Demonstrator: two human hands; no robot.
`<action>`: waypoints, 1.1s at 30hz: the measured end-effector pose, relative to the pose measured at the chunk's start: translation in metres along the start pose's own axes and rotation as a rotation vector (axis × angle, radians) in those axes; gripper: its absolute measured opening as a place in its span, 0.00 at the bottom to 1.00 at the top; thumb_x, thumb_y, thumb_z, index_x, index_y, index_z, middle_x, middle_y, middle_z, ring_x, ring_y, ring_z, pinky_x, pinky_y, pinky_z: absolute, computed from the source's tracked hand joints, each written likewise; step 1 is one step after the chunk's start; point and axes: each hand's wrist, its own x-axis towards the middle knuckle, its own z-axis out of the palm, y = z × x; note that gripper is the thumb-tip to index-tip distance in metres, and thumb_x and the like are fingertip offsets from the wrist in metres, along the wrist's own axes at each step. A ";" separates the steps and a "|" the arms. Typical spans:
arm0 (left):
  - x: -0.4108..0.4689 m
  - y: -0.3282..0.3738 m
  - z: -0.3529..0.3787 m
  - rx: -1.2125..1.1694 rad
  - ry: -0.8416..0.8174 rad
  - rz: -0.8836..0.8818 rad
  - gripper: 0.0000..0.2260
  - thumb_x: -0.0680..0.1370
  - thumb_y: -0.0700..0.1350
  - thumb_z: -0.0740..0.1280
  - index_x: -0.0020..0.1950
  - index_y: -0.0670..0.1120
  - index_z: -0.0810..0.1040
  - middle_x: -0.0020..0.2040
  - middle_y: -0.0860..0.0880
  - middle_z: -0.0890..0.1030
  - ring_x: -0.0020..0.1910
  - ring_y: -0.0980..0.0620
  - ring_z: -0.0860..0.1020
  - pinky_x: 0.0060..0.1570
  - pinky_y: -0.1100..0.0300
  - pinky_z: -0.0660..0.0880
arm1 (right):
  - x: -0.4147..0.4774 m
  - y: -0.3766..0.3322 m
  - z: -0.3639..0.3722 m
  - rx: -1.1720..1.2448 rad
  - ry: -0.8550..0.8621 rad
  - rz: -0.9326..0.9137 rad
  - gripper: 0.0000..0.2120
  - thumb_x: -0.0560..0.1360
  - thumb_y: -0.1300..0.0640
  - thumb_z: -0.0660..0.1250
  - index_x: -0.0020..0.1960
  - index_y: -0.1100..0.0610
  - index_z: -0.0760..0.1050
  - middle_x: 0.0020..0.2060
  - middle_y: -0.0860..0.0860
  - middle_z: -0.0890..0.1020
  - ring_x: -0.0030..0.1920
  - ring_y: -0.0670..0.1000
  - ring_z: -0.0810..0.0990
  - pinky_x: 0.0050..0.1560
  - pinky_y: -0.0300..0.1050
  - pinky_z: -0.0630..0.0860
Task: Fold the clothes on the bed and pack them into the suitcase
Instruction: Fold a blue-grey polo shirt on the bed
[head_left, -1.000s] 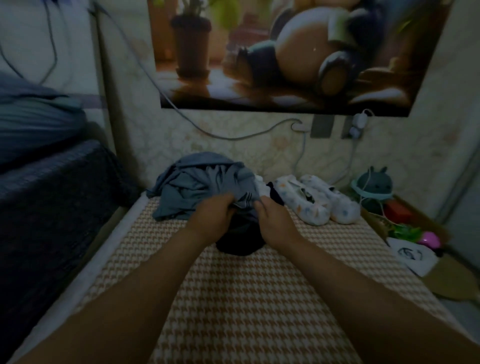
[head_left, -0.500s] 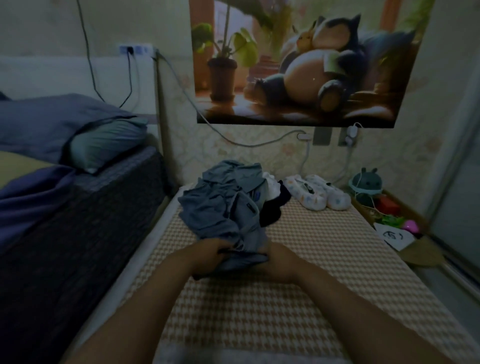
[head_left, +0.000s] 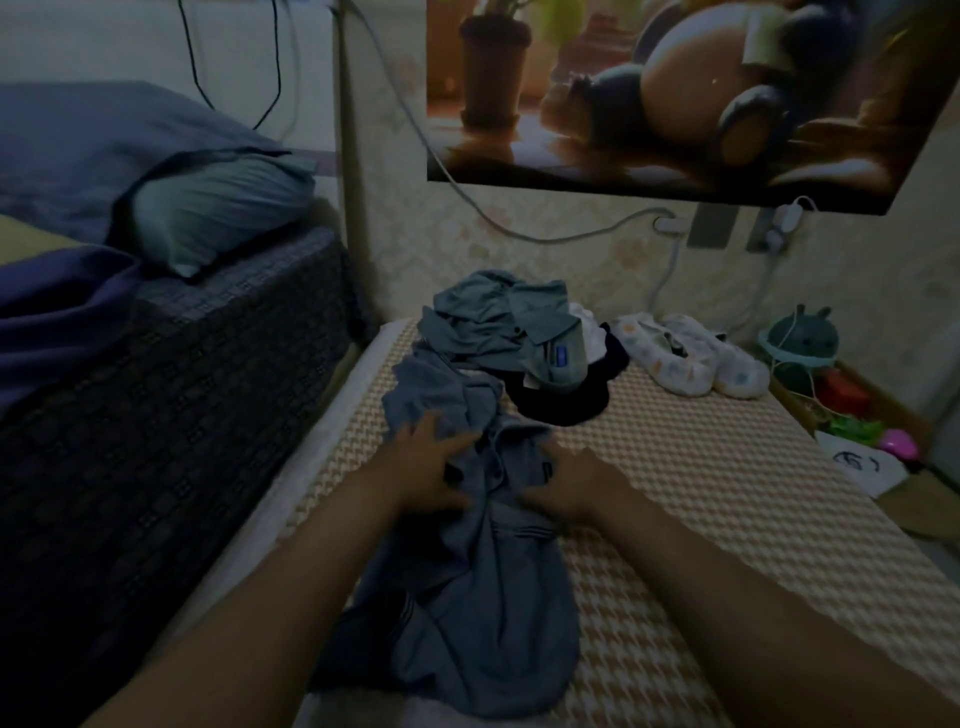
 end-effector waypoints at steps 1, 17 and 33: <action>0.004 0.001 0.002 0.012 -0.055 0.013 0.34 0.74 0.60 0.69 0.76 0.60 0.59 0.77 0.46 0.55 0.74 0.40 0.60 0.69 0.46 0.65 | 0.004 -0.003 0.003 -0.040 -0.058 -0.004 0.41 0.72 0.34 0.63 0.78 0.47 0.53 0.71 0.56 0.68 0.64 0.59 0.73 0.61 0.54 0.74; -0.040 -0.048 0.000 0.286 0.101 -0.281 0.28 0.74 0.56 0.64 0.73 0.54 0.62 0.72 0.45 0.64 0.68 0.41 0.66 0.65 0.45 0.67 | 0.009 0.019 -0.006 0.201 0.509 -0.281 0.27 0.71 0.41 0.66 0.69 0.45 0.71 0.71 0.54 0.64 0.68 0.57 0.67 0.67 0.46 0.69; -0.050 0.082 -0.021 -0.268 -0.185 0.246 0.10 0.81 0.47 0.62 0.62 0.49 0.76 0.60 0.49 0.78 0.53 0.54 0.76 0.56 0.60 0.72 | -0.060 0.053 -0.047 -0.697 0.571 -0.232 0.11 0.62 0.58 0.78 0.31 0.55 0.76 0.30 0.52 0.79 0.32 0.54 0.77 0.35 0.46 0.72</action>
